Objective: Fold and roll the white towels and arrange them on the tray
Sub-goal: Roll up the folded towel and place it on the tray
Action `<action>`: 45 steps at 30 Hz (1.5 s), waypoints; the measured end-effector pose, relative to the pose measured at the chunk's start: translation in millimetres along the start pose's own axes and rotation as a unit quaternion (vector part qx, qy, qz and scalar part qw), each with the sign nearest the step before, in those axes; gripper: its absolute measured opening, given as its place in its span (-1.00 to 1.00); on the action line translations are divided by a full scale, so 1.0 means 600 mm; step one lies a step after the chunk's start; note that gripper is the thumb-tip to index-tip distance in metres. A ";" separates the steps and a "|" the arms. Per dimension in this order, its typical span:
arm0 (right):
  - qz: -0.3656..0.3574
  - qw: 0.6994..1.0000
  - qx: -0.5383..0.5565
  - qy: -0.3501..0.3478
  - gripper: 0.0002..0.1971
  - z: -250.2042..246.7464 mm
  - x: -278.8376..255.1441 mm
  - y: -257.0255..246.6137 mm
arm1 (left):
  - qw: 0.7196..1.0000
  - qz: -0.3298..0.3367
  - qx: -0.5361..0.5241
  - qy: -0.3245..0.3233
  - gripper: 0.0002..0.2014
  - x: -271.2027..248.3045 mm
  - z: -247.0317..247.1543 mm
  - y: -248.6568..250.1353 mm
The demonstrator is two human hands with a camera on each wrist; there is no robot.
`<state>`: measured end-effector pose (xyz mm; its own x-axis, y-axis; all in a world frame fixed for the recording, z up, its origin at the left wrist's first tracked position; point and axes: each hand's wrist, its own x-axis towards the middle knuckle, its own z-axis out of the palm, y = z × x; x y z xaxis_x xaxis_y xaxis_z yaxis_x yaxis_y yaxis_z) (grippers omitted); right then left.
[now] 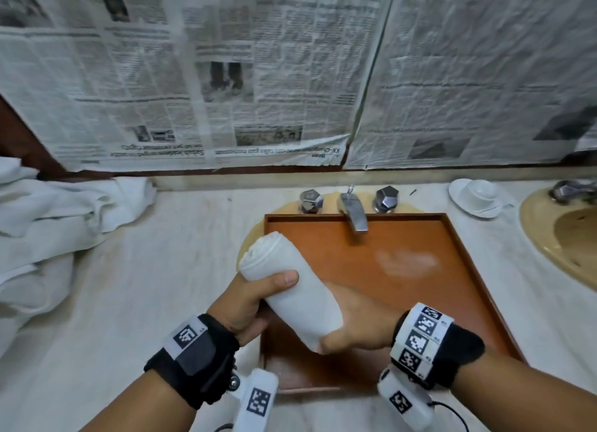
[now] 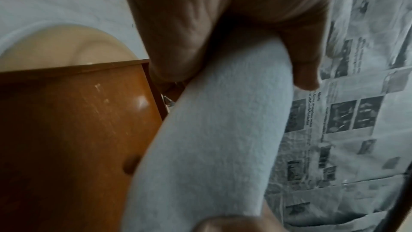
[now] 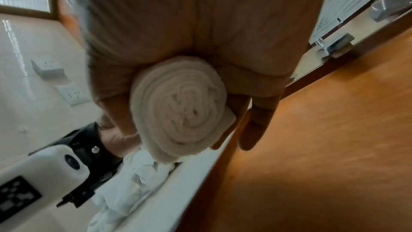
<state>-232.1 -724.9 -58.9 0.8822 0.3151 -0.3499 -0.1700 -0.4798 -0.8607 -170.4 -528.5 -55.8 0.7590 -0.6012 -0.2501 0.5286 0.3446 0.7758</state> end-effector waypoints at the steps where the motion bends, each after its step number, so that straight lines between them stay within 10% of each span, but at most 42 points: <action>1: 0.002 1.000 -0.001 0.006 -0.29 -0.014 0.005 0.014 | 1.000 0.001 0.006 0.009 -0.52 0.013 0.003 -0.009; 11: 0.024 0.965 -0.244 0.095 -0.31 -0.125 0.093 0.050 | 0.955 0.009 0.291 0.058 -0.14 0.114 -0.052 0.008; 17: 0.035 0.886 -0.440 0.141 -0.40 -0.201 0.188 0.024 | 0.721 -0.125 0.659 0.174 -0.10 0.178 -0.117 -0.006; 22: 0.086 0.853 -0.512 0.047 -0.38 -0.223 0.253 0.032 | 0.640 -0.176 0.731 0.155 -0.59 0.203 -0.115 -0.038; 27: 0.119 0.859 -0.498 -0.008 -0.12 -0.213 0.275 0.047 | 0.633 -0.151 0.741 0.165 -0.68 0.202 -0.123 -0.043; 38: 0.070 0.900 -0.429 0.014 -0.48 -0.220 0.275 0.054 | 0.663 -0.151 0.714 0.167 -0.71 0.195 -0.122 -0.030; 41: 0.080 0.904 -0.420 0.015 -0.47 -0.218 0.274 0.060 | 0.685 -0.063 0.697 0.202 -0.37 0.196 -0.108 -0.027; 45: 0.086 0.901 -0.425 0.016 -0.37 -0.216 0.273 0.064 | 0.619 0.024 0.770 0.154 0.02 0.226 -0.108 -0.018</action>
<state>-37.3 -798.2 -101.3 0.8890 0.1593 -0.4293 0.0800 -0.9771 -0.1970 -48.4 -567.2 -135.4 0.9219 -0.3684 -0.1201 -0.3054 -0.8815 0.3600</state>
